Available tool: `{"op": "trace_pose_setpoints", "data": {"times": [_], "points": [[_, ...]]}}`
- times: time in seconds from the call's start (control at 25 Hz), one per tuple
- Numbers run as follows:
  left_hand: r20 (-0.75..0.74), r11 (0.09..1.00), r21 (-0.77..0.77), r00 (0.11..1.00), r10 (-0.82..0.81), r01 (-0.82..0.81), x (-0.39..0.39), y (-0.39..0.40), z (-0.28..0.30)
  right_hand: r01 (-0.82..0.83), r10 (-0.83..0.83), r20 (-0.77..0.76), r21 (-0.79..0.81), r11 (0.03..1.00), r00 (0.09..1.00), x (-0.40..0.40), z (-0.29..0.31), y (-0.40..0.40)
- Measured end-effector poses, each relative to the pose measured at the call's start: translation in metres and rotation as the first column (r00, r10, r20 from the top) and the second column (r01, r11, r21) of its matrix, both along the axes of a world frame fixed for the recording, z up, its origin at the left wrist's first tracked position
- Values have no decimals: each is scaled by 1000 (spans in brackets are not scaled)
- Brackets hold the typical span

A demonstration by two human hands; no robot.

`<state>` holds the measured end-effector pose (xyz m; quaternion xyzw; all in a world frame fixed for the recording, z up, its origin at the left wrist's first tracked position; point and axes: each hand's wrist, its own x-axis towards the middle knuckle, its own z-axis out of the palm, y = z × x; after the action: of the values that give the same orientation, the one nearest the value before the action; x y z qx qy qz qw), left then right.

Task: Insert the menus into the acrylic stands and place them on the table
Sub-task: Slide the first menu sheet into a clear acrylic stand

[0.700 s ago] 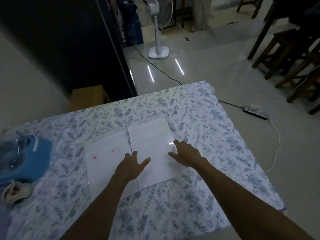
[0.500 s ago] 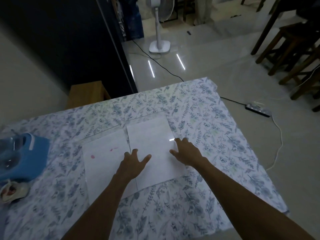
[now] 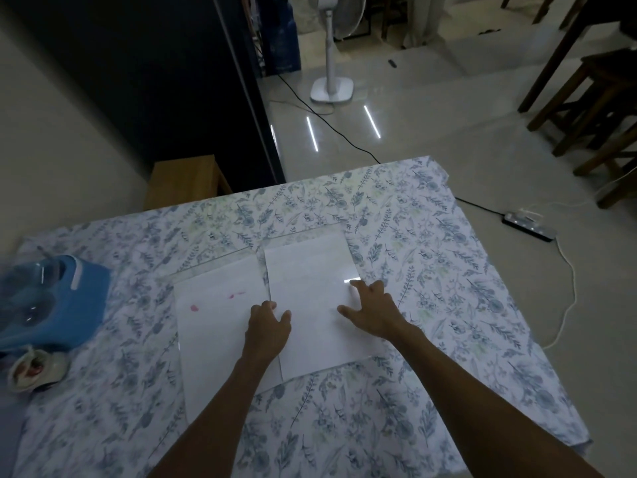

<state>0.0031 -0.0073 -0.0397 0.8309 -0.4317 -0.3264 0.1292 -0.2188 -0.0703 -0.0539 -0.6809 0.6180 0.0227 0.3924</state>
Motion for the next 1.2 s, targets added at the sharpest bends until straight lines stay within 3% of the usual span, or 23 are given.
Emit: {"op": "trace_pose_setpoints", "data": {"times": [0.28, 0.56, 0.76, 0.88, 1.0, 1.2], "points": [[-177, 996, 33, 980, 92, -88, 14, 24, -8, 165, -167, 60, 38, 986, 984, -7, 9, 29], [-446, 997, -60, 895, 16, -48, 34, 70, -11, 336, -333, 156, 7, 942, 930, -18, 33, 89], [-434, 985, -172, 897, -81, 5, 45, 97, 26, 396, -378, 247, -26, 918, 892, -30, 64, 118], [-453, 966, -259, 883, -127, 6, 51, 113, 41, 420, -423, 415, 103, 902, 806, -43, 81, 132], [-456, 946, -319, 867, -203, 54, 55, 127, 50, 406, -443, 455, 182, 896, 773, -49, 96, 144], [-380, 886, -455, 881, -283, 88, 49, 133, 65, 491, -477, 529, 127, 862, 702, -49, 112, 154]]}}
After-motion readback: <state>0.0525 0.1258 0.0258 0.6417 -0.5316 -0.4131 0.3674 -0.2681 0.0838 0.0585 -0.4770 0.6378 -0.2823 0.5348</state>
